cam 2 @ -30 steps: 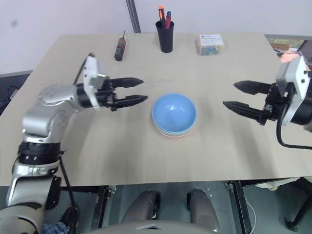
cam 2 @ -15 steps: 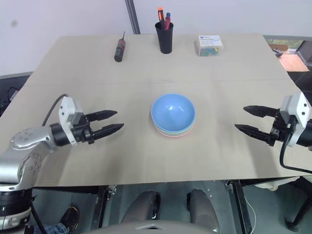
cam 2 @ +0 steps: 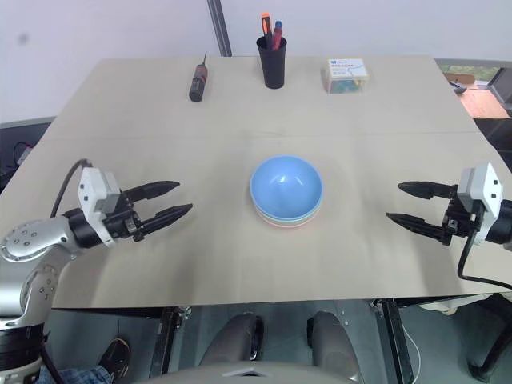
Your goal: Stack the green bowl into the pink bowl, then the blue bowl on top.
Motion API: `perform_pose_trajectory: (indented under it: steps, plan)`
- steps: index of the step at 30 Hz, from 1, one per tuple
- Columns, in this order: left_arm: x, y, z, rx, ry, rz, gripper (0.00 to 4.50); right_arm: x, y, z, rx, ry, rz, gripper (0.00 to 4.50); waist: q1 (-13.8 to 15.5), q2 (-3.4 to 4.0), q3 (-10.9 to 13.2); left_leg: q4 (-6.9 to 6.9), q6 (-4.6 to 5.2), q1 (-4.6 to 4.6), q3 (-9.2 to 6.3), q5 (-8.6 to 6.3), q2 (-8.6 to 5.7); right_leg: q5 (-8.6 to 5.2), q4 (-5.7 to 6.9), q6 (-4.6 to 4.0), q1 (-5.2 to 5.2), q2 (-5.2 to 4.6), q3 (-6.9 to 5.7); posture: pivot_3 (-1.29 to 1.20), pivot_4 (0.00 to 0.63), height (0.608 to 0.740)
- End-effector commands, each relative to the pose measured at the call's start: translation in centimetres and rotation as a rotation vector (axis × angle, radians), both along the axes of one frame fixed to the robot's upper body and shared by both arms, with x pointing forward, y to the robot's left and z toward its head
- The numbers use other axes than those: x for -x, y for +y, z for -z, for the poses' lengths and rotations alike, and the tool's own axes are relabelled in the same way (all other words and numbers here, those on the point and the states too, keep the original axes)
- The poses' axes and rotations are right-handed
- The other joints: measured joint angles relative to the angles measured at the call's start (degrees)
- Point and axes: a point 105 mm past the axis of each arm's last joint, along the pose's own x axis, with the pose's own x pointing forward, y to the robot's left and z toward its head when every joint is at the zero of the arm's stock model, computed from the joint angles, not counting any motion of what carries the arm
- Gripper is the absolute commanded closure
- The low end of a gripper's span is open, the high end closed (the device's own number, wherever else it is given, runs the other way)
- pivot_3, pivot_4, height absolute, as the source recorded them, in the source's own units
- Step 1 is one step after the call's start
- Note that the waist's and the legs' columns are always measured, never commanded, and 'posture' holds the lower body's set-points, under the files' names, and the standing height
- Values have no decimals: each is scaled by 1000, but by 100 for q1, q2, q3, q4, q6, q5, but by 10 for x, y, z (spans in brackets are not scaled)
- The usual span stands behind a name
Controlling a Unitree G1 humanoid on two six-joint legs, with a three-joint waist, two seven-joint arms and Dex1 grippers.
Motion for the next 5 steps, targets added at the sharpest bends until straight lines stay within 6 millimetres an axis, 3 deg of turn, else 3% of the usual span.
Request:
perform_pose_trajectory:
  steps: [1, 5]
  plan:
    - [4, 2, -9, 2, -62, 5, 1489, 1, -1, -5, 20, -25, -8, 1277, 3, 0, 0, 0, 0, 0, 0, 0, 0, 0, 0, 0, 0, -1, 0, 0, 150, 740]
    - [4, 2, -10, -15, -83, 10, 1489, 1, -3, -4, 26, -20, 1, 1277, 7, 0, 0, 0, 0, 1, 0, 0, -1, 0, 2, 0, 1, 0, -2, 0, 150, 740]
